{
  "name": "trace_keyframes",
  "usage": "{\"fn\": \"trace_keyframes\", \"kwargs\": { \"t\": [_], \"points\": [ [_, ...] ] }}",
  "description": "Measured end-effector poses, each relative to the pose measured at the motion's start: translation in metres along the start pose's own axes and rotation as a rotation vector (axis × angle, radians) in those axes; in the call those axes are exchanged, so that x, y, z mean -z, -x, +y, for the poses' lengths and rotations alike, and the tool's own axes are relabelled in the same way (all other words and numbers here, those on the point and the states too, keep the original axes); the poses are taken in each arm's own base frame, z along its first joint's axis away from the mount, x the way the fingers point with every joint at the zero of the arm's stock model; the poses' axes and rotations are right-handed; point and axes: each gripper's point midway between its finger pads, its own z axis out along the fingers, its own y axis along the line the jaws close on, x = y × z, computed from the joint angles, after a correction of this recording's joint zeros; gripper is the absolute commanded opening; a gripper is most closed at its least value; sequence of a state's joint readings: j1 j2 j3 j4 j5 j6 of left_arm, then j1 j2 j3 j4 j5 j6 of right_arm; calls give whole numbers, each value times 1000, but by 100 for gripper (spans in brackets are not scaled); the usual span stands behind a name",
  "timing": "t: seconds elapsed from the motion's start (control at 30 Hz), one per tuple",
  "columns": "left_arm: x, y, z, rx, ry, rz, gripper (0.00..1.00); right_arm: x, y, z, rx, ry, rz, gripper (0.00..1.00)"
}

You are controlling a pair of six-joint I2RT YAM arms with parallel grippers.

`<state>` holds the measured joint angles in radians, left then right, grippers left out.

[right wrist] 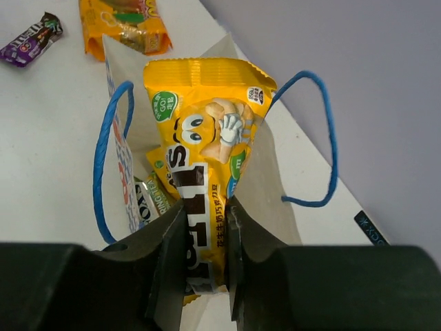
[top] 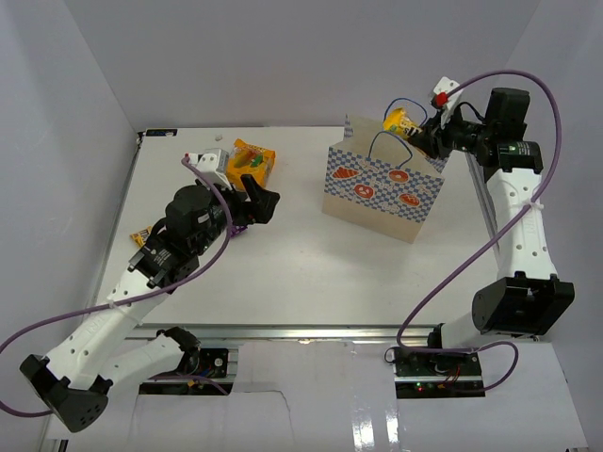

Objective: Place the snacks into the paper bag

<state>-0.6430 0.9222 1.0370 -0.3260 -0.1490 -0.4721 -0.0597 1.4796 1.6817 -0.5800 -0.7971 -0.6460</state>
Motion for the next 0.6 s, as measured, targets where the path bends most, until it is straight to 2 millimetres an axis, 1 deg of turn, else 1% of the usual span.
{"fn": "trace_keyframes", "kwargs": {
  "t": [0.07, 0.1, 0.2, 0.43, 0.5, 0.57, 0.6],
  "points": [
    [-2, -4, 2, 5, 8, 16, 98, -2, -10, 4, -11, 12, 16, 42],
    [-3, -6, 2, 8, 12, 23, 98, -2, -13, 6, -16, 15, 22, 49],
    [-9, -15, 6, 20, 32, 53, 98, -1, -20, 9, -23, 15, 35, 58],
    [-33, -44, 25, 82, 110, 189, 98, 7, -22, 5, -33, -10, 40, 67],
    [-38, -52, 37, 115, 140, 226, 96, 11, -22, 2, -47, -22, 41, 74],
    [-45, -60, 54, 167, 168, 272, 94, 16, -19, -2, -58, -35, 34, 79],
    [-49, -63, 66, 194, 192, 294, 93, 20, -17, -5, -56, -45, 30, 82]
  ]
}}
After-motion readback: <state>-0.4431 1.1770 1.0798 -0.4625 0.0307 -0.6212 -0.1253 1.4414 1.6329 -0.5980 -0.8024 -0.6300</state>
